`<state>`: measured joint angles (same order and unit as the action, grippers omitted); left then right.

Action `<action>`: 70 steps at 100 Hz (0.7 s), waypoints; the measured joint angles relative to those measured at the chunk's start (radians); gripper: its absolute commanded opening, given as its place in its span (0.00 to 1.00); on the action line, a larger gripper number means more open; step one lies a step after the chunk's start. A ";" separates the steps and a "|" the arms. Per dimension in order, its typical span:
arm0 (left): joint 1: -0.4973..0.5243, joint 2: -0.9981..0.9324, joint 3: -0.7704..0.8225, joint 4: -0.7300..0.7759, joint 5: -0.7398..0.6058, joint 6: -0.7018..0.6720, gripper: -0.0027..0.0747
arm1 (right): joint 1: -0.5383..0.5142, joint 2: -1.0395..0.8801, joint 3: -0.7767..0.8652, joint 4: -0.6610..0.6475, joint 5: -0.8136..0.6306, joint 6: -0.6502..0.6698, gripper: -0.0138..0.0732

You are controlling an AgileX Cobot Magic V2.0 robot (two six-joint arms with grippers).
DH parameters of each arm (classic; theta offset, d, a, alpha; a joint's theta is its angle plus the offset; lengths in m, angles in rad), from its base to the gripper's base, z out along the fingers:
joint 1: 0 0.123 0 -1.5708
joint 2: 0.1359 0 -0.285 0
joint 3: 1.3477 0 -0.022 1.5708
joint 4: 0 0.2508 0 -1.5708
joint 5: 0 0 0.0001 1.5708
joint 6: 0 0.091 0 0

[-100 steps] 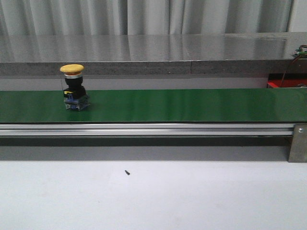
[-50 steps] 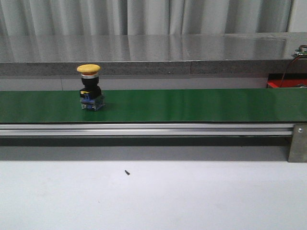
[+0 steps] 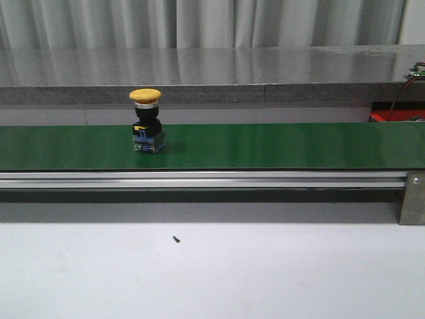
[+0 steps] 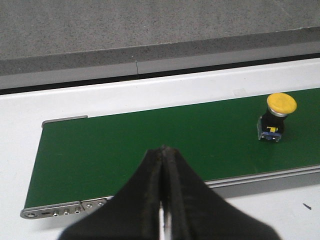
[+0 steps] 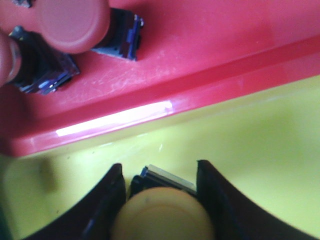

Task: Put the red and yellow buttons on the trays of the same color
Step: 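Carry the yellow button into the yellow tray and open the right gripper, then move the right gripper back over the belt end and grasp the next yellow button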

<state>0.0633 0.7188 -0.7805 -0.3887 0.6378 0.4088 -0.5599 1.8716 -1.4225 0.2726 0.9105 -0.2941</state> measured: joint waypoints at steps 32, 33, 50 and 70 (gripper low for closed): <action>0.000 0.000 0.000 0.000 -0.003 0.000 0.01 | 0.000 0.023 0.000 -0.003 -0.063 -0.002 0.38; 0.000 0.000 0.000 0.000 -0.003 0.000 0.01 | 0.000 0.025 0.000 -0.003 -0.064 -0.002 0.38; 0.000 0.000 0.000 0.000 -0.005 0.000 0.01 | 0.000 0.057 0.000 -0.003 -0.065 -0.002 0.39; 0.000 0.000 0.000 0.000 -0.005 0.000 0.01 | 0.000 0.083 0.000 -0.003 -0.056 -0.002 0.63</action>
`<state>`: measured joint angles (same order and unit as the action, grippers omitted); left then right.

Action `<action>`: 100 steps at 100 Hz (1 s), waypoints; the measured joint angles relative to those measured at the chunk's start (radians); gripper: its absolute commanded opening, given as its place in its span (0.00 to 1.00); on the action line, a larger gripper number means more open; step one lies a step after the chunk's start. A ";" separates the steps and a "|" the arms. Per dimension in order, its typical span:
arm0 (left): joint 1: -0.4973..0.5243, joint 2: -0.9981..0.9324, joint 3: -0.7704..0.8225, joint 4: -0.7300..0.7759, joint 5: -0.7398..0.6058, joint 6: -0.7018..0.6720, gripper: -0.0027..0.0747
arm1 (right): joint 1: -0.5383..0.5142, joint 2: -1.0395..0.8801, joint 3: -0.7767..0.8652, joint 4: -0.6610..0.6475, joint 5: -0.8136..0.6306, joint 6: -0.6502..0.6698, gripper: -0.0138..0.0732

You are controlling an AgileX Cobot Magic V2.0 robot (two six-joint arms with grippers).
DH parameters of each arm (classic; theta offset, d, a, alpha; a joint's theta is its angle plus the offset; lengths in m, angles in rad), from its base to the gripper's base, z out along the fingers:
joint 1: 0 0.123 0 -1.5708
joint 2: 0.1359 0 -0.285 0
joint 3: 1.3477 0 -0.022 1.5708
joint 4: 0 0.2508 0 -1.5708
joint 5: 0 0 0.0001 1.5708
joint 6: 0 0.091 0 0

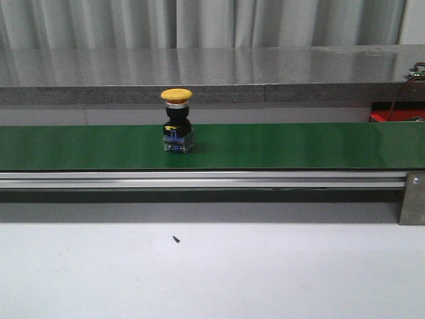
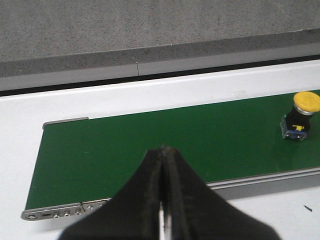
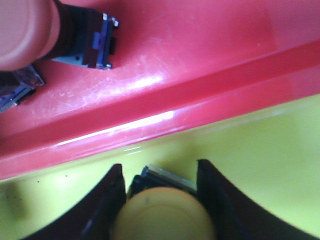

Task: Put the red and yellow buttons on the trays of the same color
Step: 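Move the right gripper back over the belt end and grasp the next yellow button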

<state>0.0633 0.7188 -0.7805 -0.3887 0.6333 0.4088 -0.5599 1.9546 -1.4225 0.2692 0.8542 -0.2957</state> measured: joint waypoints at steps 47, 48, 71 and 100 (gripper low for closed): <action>0.000 0.000 0.000 0.000 0.000 0.000 0.01 | 0.000 -0.044 0.000 0.002 0.031 0.000 0.72; 0.000 0.000 0.000 0.000 0.000 0.000 0.01 | 0.000 -0.047 0.000 0.005 0.031 0.000 0.72; 0.000 0.000 0.000 0.000 -0.001 0.000 0.01 | 0.053 -0.174 0.000 0.073 0.051 -0.058 0.72; 0.000 0.000 0.000 0.000 -0.001 0.000 0.01 | 0.329 -0.323 0.000 0.109 0.089 -0.129 0.72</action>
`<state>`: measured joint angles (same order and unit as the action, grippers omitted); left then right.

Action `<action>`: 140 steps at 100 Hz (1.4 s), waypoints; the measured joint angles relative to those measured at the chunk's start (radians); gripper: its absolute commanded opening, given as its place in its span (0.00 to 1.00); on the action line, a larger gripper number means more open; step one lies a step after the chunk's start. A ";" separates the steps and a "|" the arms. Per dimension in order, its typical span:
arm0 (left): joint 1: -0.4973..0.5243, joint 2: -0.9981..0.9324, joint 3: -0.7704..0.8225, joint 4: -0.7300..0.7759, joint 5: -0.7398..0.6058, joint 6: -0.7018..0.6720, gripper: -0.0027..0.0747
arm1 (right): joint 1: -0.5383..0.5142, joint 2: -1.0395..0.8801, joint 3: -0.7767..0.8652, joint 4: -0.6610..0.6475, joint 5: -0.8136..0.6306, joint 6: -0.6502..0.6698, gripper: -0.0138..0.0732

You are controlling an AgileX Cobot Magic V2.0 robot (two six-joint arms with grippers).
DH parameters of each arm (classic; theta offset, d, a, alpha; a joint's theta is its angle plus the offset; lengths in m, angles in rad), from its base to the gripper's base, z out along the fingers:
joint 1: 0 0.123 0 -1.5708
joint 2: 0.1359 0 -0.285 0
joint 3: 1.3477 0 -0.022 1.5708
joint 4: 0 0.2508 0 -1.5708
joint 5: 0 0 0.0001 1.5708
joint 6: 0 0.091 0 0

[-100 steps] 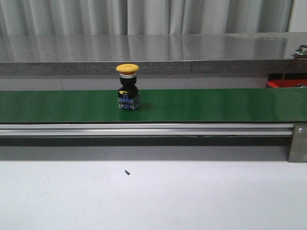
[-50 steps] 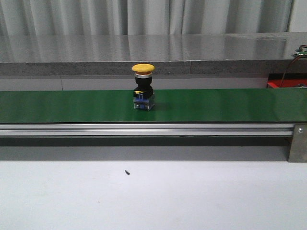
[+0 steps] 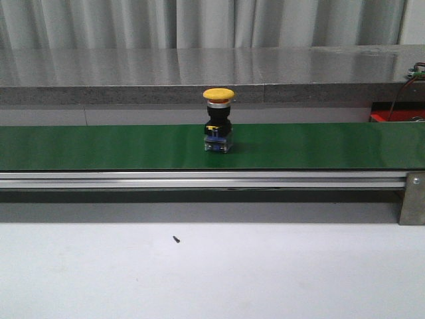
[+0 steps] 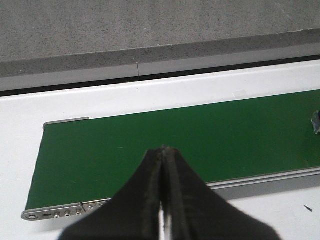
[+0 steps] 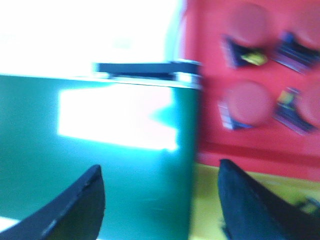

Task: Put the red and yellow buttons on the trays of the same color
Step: 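Move the right gripper back over the belt end and grasp the next yellow button, then lower the yellow button into the yellow tray and open the right gripper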

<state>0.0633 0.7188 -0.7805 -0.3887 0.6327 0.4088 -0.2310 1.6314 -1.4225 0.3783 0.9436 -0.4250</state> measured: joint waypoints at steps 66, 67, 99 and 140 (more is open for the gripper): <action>0.000 0.000 0.000 0.000 -0.002 0.000 0.01 | 0.507 0.076 0.000 -0.055 0.011 -0.079 0.82; 0.000 0.000 0.000 0.000 -0.002 0.000 0.01 | 0.508 0.078 0.000 -0.057 0.009 -0.079 0.82; 0.000 0.000 0.000 0.000 -0.002 0.000 0.01 | 0.525 0.126 0.000 -0.060 -0.058 -0.079 0.82; 0.000 0.000 0.000 0.000 -0.002 0.000 0.01 | 0.525 0.149 0.000 -0.033 -0.161 -0.079 0.80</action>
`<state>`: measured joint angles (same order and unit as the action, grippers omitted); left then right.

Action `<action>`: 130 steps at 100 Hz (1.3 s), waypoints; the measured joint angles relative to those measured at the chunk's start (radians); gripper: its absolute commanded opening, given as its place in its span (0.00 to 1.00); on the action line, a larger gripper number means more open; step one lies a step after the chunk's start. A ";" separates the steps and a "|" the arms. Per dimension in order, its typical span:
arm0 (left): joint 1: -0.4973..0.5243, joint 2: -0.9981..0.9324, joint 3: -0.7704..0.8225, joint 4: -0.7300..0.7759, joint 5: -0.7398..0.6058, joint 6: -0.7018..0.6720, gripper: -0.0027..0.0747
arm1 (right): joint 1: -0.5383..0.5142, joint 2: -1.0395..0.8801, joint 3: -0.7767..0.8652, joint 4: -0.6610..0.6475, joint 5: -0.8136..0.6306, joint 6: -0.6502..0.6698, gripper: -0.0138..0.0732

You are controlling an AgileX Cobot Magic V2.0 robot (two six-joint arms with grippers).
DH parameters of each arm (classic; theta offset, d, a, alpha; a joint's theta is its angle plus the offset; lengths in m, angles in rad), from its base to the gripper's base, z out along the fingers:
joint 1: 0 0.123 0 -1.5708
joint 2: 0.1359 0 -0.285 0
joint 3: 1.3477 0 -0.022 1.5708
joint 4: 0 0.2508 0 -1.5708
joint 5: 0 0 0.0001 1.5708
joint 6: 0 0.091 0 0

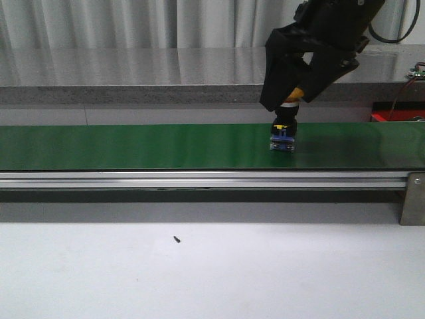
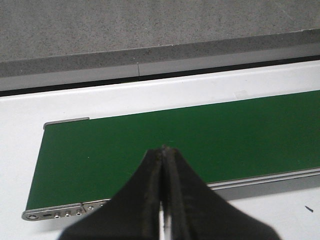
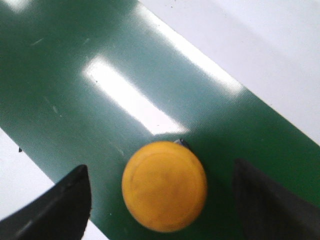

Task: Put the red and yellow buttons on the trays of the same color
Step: 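Lower the yellow button into the yellow tray and open the right gripper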

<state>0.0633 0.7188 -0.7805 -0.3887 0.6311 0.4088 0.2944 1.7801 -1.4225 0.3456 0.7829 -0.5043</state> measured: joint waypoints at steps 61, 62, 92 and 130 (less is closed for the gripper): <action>0.000 0.000 0.000 0.000 0.000 0.000 0.01 | 0.000 0.007 -0.002 -0.115 0.045 0.106 0.41; 0.000 0.000 0.000 0.000 0.000 0.000 0.01 | 0.000 0.006 -0.002 -0.118 0.049 0.109 0.41; 0.000 0.000 0.000 0.000 0.000 0.000 0.01 | -0.105 -0.120 0.000 -0.132 0.246 0.122 0.41; 0.000 0.000 0.000 0.000 0.000 0.000 0.01 | -0.567 -0.297 0.102 -0.071 0.313 0.124 0.41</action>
<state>0.0633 0.7188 -0.7805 -0.3887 0.6311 0.4088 -0.2726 1.4831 -1.3208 0.2744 1.0956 -0.3801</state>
